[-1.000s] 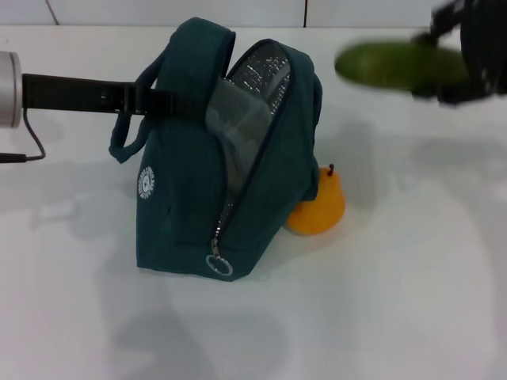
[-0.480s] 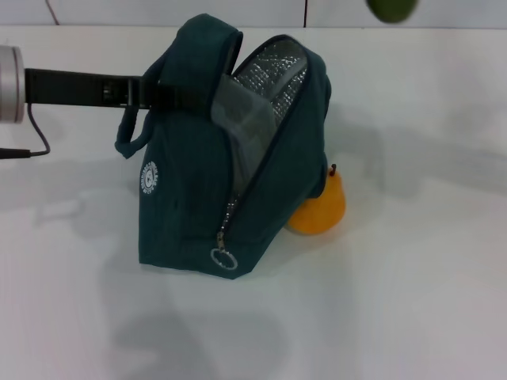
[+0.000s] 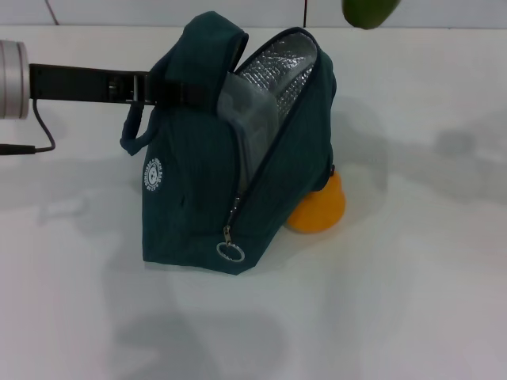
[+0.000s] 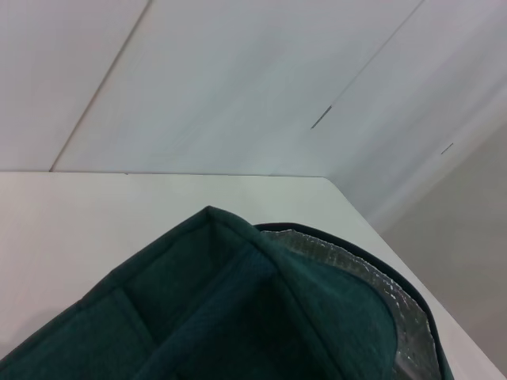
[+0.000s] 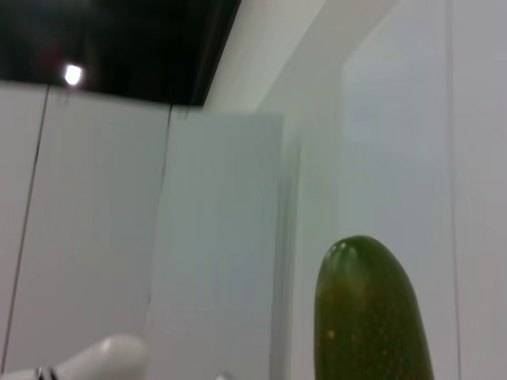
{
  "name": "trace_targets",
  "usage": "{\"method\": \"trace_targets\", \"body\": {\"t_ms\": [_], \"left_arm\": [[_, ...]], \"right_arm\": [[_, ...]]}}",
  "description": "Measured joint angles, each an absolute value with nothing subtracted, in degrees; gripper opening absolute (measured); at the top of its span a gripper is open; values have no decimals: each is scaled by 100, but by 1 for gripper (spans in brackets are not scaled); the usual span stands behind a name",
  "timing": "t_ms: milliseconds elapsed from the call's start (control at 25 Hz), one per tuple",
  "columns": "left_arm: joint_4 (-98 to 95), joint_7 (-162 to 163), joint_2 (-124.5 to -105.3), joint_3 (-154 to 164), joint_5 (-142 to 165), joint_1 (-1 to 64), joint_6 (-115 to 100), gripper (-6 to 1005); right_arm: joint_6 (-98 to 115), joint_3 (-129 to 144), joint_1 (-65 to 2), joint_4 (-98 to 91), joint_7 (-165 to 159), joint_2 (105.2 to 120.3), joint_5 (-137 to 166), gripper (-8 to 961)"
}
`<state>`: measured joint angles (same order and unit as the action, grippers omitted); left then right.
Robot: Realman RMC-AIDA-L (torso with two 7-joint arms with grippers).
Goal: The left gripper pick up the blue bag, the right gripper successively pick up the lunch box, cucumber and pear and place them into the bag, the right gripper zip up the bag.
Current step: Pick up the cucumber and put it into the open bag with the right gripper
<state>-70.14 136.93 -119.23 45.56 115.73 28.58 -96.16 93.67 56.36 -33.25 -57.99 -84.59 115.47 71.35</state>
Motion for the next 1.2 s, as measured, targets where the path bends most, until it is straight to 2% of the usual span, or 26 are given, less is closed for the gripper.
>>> {"method": "trace_targets", "body": {"t_ms": [400, 680, 1200], "left_arm": [[-6959, 13624, -11933, 4560, 11559, 2917, -9602, 44], [-6663, 13480, -11936, 4570, 11482, 3013, -9566, 44], [-6636, 13412, -11927, 4545, 11421, 2970, -9554, 44]], "right_arm": [[9368, 5848, -4049, -3449, -7446, 11587, 6948, 563], [8963, 6594, -4424, -2712, -6880, 11619, 6607, 563], [8456, 7782, -4379, -2610, -6533, 11618, 5916, 564]]}}
